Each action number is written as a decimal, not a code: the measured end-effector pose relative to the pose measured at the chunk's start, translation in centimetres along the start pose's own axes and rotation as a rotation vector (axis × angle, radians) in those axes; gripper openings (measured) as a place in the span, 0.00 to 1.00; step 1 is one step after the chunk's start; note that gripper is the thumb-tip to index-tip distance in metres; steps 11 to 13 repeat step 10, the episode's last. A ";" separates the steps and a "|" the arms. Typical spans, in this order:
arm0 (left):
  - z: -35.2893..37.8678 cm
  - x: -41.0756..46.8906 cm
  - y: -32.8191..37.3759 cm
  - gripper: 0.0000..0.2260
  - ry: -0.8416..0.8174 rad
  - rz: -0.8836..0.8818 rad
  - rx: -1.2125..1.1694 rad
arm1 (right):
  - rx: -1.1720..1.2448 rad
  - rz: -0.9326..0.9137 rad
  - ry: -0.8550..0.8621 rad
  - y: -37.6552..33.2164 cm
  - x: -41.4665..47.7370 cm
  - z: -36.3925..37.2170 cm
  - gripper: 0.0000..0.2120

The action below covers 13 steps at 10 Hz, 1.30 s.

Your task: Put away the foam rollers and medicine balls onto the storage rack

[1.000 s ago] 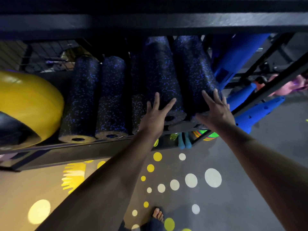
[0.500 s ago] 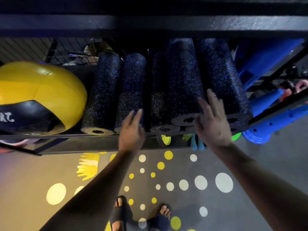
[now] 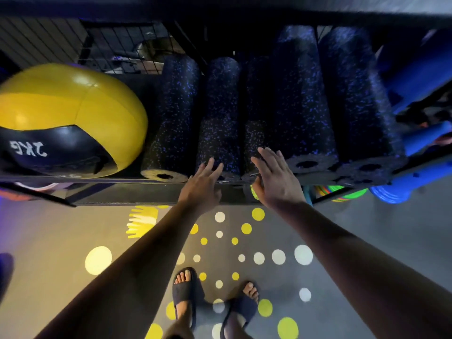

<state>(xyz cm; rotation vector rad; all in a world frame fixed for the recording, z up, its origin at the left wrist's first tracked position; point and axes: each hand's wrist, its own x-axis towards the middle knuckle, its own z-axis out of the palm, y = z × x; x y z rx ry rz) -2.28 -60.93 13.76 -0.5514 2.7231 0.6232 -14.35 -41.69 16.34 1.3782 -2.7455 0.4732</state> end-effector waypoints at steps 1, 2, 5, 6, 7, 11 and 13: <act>-2.2 -0.4 1.4 0.34 -0.007 -0.092 -0.161 | 0.009 0.061 -0.095 -0.8 -0.2 -3.1 0.27; -3.7 -2.5 2.8 0.31 0.039 -0.147 -0.303 | 0.032 0.151 -0.126 -1.7 -1.9 -6.7 0.30; -11.2 -12.6 8.0 0.23 0.105 0.068 -0.576 | -0.002 0.459 0.024 -8.5 -10.0 -17.2 0.28; -14.7 -15.5 7.9 0.21 0.209 0.209 -0.601 | 0.022 0.590 0.060 -12.9 -11.1 -20.1 0.26; -18.1 -16.9 8.2 0.20 0.188 0.288 -0.563 | 0.017 0.598 0.058 -16.2 -11.2 -23.2 0.28; -21.0 -22.5 15.3 0.14 0.187 0.611 -0.556 | 0.040 0.944 0.069 -19.3 -17.8 -31.7 0.27; -21.0 -22.5 15.3 0.14 0.187 0.611 -0.556 | 0.040 0.944 0.069 -19.3 -17.8 -31.7 0.27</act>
